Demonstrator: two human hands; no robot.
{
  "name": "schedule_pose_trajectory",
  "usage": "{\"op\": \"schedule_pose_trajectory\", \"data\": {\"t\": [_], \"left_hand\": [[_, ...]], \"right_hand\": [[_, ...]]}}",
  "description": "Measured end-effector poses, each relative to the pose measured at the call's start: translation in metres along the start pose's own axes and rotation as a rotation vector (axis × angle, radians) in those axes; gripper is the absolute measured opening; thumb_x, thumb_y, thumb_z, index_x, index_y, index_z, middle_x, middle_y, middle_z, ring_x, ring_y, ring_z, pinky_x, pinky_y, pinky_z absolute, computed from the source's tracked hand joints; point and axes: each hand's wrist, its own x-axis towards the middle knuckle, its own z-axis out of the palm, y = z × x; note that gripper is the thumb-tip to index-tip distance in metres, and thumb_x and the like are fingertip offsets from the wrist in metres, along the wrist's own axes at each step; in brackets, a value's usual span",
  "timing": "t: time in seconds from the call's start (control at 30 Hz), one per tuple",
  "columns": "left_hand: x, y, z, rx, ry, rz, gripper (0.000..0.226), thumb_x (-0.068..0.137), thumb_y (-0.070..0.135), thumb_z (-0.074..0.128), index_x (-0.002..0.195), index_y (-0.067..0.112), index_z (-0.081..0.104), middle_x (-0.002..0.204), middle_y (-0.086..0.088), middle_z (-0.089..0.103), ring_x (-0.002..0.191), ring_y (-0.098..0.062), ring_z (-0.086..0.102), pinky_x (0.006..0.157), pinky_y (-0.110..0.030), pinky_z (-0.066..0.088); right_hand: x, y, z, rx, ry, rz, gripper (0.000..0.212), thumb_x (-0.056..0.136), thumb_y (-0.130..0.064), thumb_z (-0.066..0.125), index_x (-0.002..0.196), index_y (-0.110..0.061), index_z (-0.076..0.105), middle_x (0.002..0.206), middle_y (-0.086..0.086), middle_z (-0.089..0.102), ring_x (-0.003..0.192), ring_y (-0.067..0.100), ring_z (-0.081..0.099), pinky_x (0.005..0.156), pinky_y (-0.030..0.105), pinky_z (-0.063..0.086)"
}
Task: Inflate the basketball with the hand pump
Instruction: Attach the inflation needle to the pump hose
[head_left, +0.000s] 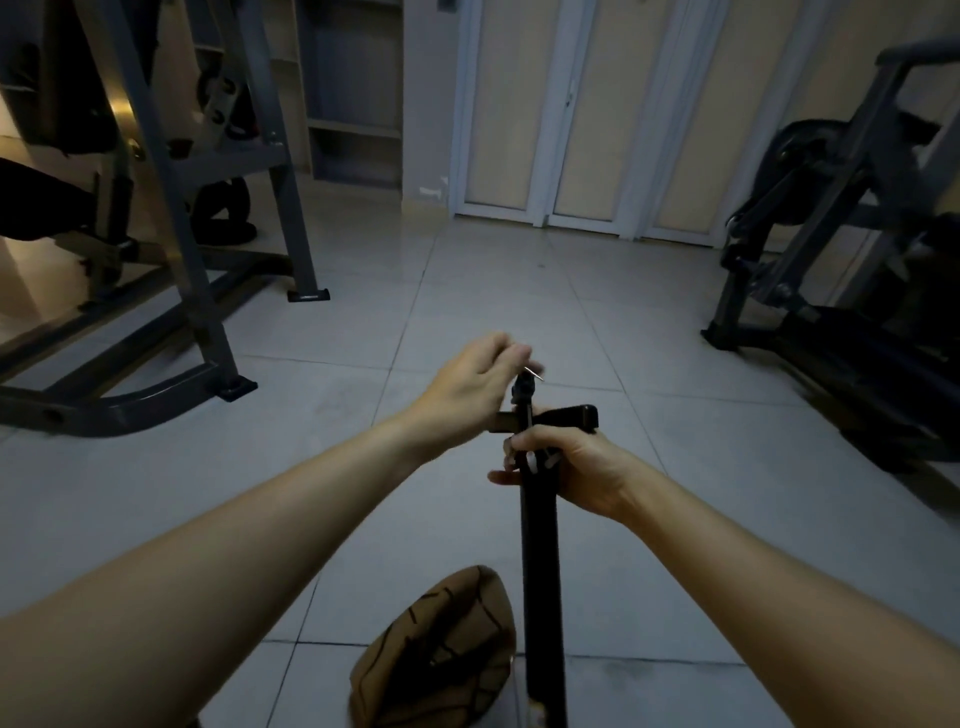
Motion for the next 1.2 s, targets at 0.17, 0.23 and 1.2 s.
{"op": "schedule_pose_trajectory", "data": {"t": [0.17, 0.23, 1.2], "left_hand": [[0.015, -0.033, 0.063, 0.085, -0.096, -0.079, 0.029, 0.108, 0.031, 0.044, 0.086, 0.013, 0.050, 0.080, -0.004, 0.069, 0.071, -0.015, 0.060, 0.069, -0.032, 0.046], [0.018, -0.057, 0.095, 0.179, -0.090, -0.120, 0.032, 0.108, 0.033, 0.044, 0.084, 0.013, 0.048, 0.076, -0.006, 0.062, 0.069, -0.018, 0.053, 0.067, -0.038, 0.041], [-0.042, -0.273, 0.168, -0.684, 0.332, -1.084, 0.002, 0.092, -0.006, 0.067, 0.093, -0.006, 0.068, 0.083, -0.020, 0.072, 0.070, -0.024, 0.074, 0.064, -0.029, 0.063]], "right_hand": [[-0.009, 0.037, -0.051, 0.004, 0.034, 0.111, 0.033, 0.090, 0.005, 0.063, 0.122, 0.004, 0.061, 0.105, 0.019, 0.068, 0.100, 0.034, 0.065, 0.104, 0.060, 0.049], [-0.006, 0.062, -0.074, 0.001, 0.108, 0.105, 0.039, 0.084, 0.006, 0.067, 0.123, 0.010, 0.062, 0.098, 0.019, 0.065, 0.097, 0.033, 0.061, 0.106, 0.057, 0.047], [0.090, 0.288, -0.213, -0.632, 0.945, 0.697, 0.040, 0.084, -0.022, 0.071, 0.118, -0.010, 0.054, 0.133, 0.017, 0.051, 0.116, 0.034, 0.054, 0.098, 0.042, 0.047]]}}
